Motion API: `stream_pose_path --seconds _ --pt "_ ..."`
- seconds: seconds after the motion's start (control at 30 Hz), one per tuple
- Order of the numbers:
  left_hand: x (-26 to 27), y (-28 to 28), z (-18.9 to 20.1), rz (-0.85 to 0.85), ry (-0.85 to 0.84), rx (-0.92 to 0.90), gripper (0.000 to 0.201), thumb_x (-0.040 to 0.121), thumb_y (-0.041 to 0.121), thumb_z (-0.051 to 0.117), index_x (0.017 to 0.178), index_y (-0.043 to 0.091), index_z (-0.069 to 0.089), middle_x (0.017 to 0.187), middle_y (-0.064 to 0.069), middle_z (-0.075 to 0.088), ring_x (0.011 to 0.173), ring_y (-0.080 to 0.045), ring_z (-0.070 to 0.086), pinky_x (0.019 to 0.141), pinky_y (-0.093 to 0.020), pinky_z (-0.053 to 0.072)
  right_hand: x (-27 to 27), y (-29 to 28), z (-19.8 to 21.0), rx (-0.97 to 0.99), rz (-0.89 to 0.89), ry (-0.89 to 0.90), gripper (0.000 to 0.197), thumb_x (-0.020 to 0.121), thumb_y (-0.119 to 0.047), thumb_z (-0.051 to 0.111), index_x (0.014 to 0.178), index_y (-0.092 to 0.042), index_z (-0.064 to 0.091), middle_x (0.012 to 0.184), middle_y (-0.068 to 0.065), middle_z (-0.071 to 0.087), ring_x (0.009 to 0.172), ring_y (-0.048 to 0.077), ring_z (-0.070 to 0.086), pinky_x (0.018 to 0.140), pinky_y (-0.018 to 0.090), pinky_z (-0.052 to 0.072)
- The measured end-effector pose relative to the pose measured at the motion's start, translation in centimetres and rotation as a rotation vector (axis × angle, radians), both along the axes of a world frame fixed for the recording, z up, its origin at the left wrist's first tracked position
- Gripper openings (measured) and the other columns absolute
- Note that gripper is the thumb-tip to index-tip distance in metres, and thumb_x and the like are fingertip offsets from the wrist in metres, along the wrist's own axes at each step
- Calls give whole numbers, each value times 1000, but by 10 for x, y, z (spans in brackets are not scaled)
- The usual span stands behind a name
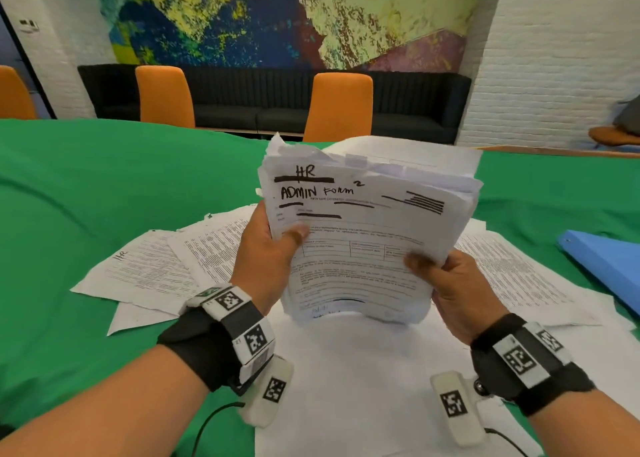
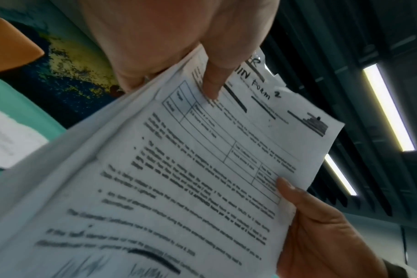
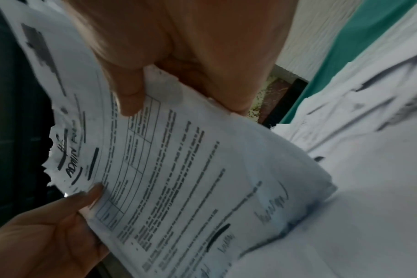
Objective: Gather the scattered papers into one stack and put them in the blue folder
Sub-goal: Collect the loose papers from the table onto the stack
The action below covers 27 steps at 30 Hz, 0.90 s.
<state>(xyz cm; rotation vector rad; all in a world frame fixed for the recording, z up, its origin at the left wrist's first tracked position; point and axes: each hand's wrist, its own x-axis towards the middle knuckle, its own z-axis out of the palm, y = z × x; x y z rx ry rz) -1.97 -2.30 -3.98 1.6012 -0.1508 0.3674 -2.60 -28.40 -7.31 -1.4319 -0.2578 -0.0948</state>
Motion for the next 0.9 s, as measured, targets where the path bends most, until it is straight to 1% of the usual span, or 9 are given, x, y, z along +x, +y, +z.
stream_pose_path --seconds 0.07,0.13,0.27,0.33,0.4,0.53,0.7,0.8,0.9 --pt "2 0 -7 5 37 20 33 91 8 65 118 23 56 116 1 71 107 -20 69 88 -51 58 0 1 -7 -20 25 17 42 80 -31 80 120 -21 74 124 9 75 117 32 70 103 58 52" --pt "1 0 -17 -22 115 42 37 89 4 66 119 22 53 117 1 70 110 -20 67 92 -53 56 -1 0 -18 -92 49 54 38 89 -21 73 127 -24 69 127 4 74 120 28 68 107 60 49" --pt "1 1 -28 -41 165 53 37 91 0 61 120 22 56 118 4 71 110 -19 67 93 -49 57 -4 1 -19 -117 -23 73 32 93 -9 66 121 -22 71 120 1 77 115 25 71 106 59 50" --pt "3 0 -28 -34 151 44 36 92 -1 59 119 21 55 117 4 71 110 -18 68 90 -44 58 -3 1 -14 -77 -33 54 34 88 -14 68 121 -19 70 119 3 77 112 26 72 103 58 52" --pt "4 -1 -29 -28 166 22 37 90 -4 59 119 18 53 116 2 71 108 -18 68 90 -43 58 -1 1 -14 -88 19 64 42 87 -18 73 129 -19 65 124 5 75 116 27 70 102 57 52" --pt "5 0 -32 -34 190 37 43 87 -10 58 118 19 56 116 1 72 109 -20 68 94 -50 56 3 0 -22 -174 22 124 37 93 -11 68 129 -21 67 124 2 75 116 27 71 105 58 51" --pt "3 0 -31 -94 198 64 43 87 -4 62 122 21 56 120 1 72 113 -24 68 95 -57 54 4 0 -26 -225 45 168 32 97 -11 64 127 -21 67 123 3 76 114 30 72 102 59 53" --pt "2 -3 -25 -118 150 25 37 91 -1 60 121 20 58 118 3 73 110 -20 69 93 -50 56 4 1 -20 -158 -10 138 30 96 -4 63 121 -18 70 117 5 78 108 28 74 99 55 56" --pt "2 -4 -19 -111 128 46 34 93 2 58 121 22 58 117 6 72 109 -17 69 91 -41 56 4 3 -20 -163 -12 98 34 95 -5 65 124 -22 69 123 5 76 114 27 72 97 50 56"
